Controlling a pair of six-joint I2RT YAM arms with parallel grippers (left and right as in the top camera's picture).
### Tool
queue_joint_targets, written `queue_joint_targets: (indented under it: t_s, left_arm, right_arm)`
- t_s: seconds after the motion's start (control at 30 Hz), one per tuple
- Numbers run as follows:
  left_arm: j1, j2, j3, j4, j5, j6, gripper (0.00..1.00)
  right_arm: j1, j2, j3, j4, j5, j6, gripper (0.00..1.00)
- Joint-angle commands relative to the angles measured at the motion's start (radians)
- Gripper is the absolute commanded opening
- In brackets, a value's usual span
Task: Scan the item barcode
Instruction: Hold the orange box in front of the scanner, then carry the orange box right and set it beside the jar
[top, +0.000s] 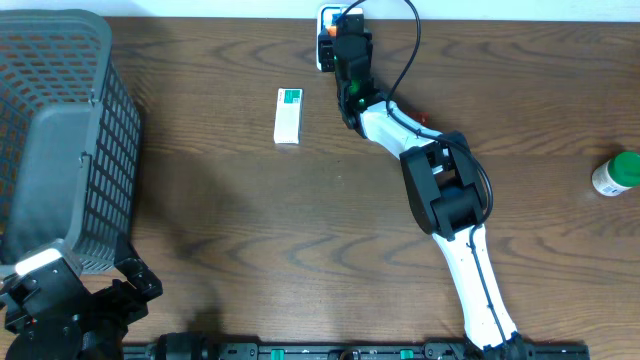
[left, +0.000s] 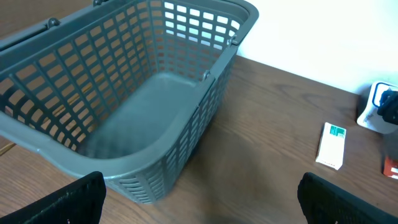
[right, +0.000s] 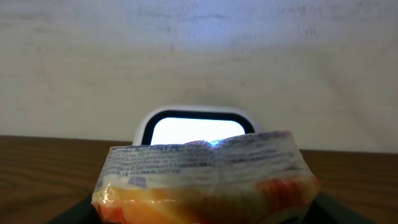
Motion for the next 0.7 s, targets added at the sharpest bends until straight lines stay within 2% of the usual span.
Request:
queue_joint_targets:
  t_s: [0.0, 0.4, 0.57, 0.67]
  left_arm:
    - [0.003, 0.002, -0.006, -0.001, 0.006, -0.008, 1.00]
    - [0.003, 0.002, -0.006, -0.001, 0.006, -0.008, 1.00]
    - [0.003, 0.002, -0.006, -0.001, 0.006, -0.008, 1.00]
    - [0.003, 0.002, -0.006, -0.001, 0.006, -0.008, 1.00]
  right_arm:
    - [-0.003, 0.002, 0.014, 0.004, 0.023, -0.036, 0.66]
    - [0.031, -0.093, 0.019, -0.100, 0.117, -0.073, 0.64]
    - [0.034, -0.200, 0.019, -0.272, 0.114, -0.057, 0.64]
    - [0.032, -0.285, 0.019, -0.435, 0.114, -0.027, 0.64]
